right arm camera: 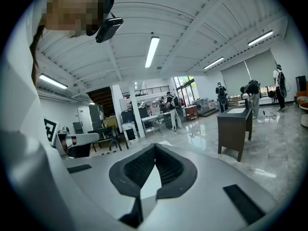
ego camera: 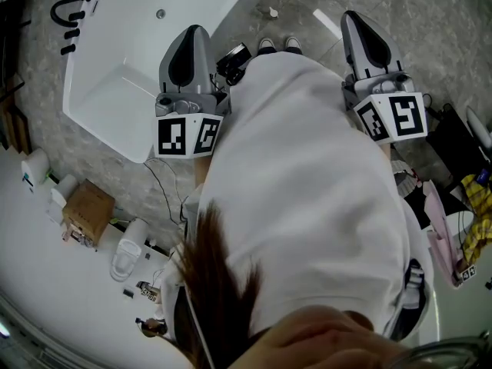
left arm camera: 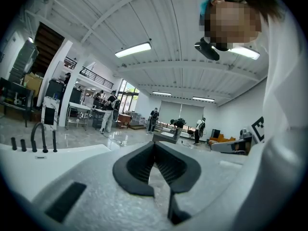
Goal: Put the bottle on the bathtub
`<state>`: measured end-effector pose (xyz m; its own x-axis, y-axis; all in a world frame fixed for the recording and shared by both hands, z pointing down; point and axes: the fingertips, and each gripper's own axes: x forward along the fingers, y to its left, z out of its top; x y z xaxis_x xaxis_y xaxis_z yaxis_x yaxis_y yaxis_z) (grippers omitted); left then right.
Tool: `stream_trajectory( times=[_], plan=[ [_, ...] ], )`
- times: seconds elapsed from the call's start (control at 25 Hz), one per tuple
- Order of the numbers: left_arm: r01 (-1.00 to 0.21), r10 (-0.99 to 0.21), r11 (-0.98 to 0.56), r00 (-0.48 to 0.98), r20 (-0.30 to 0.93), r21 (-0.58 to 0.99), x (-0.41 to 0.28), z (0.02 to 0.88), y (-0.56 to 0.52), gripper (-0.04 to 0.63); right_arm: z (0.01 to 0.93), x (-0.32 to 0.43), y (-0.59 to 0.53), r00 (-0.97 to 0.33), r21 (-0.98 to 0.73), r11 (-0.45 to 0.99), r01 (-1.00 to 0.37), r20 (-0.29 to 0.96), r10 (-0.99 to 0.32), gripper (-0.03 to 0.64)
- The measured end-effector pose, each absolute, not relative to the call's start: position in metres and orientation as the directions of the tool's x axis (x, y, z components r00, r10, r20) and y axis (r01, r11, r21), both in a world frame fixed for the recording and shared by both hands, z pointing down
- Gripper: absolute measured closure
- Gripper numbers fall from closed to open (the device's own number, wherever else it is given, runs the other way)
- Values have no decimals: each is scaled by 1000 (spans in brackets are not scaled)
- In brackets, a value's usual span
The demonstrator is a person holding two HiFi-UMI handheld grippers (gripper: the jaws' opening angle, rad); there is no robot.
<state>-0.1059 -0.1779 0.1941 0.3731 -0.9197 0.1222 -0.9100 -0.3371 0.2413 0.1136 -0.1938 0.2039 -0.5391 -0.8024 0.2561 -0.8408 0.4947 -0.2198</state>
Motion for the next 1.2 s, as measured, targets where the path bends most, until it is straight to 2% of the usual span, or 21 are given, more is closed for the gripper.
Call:
stream_trajectory(
  times=[0.36, 1.2],
  plan=[
    [-910, -919, -336, 373, 126, 243, -108, 196, -177, 581, 203, 108, -194, -548, -171, 521, -837, 256, -796, 604],
    [-908, -917, -337, 376, 131, 248, -105, 195, -179, 581, 201, 111, -197, -548, -173, 519, -837, 263, -794, 604]
  ],
)
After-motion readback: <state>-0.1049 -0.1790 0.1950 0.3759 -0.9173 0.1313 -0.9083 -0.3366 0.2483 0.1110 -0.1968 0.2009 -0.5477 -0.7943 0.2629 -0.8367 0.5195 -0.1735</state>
